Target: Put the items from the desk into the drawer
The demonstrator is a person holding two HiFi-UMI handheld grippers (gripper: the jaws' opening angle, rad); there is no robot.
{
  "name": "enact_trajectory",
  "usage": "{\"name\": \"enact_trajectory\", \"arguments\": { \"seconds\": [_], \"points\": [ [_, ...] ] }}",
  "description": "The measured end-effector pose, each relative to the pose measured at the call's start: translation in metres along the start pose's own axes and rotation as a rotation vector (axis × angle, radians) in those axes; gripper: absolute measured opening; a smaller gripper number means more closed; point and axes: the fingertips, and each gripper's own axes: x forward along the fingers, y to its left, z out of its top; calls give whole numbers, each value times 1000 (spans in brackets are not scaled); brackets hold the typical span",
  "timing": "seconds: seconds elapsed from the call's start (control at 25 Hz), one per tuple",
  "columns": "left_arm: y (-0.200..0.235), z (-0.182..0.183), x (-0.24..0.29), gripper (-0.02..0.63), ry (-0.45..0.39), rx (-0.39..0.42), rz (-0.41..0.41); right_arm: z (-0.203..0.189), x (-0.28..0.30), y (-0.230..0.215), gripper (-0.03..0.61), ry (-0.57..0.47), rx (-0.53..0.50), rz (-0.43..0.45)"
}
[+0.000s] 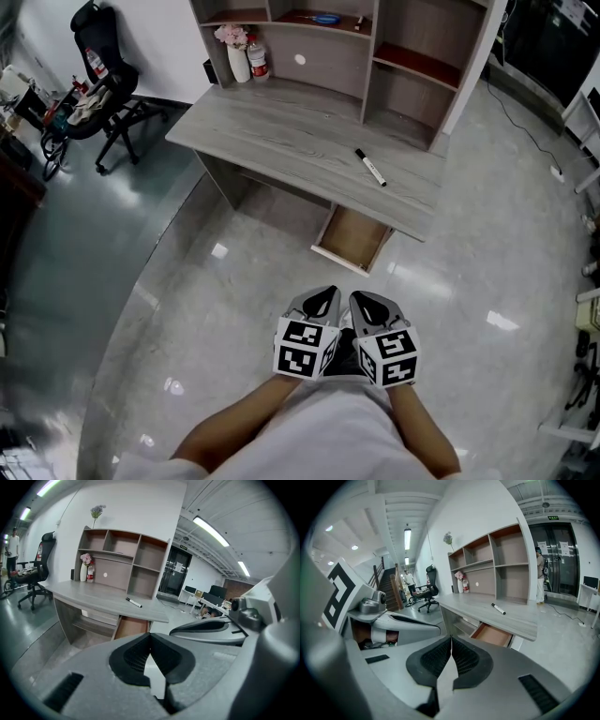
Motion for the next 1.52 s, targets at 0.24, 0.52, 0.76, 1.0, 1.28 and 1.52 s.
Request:
{"name": "enact_trajectory", "arguments": {
  "seconds": [0.24,0.52,0.76,1.0,1.28,1.52],
  "points": [
    [6,27,53,2,28,-8,4,18,28,-50,3,17,23,8],
    [12,56,104,2,56,2,21,39,55,-102,3,21,35,18],
    [21,76,138,2,74,17,54,52,75,-141,3,19,46,28],
    [29,94,161,2,82,32,104,66,94,-173,3,17,33,54],
    [35,120,182,2,64,50,147,81,111,-199,3,1,16,70],
    [41,129,197,2,55,47,152,85,126,-210,3,13,-1,70]
  ]
}}
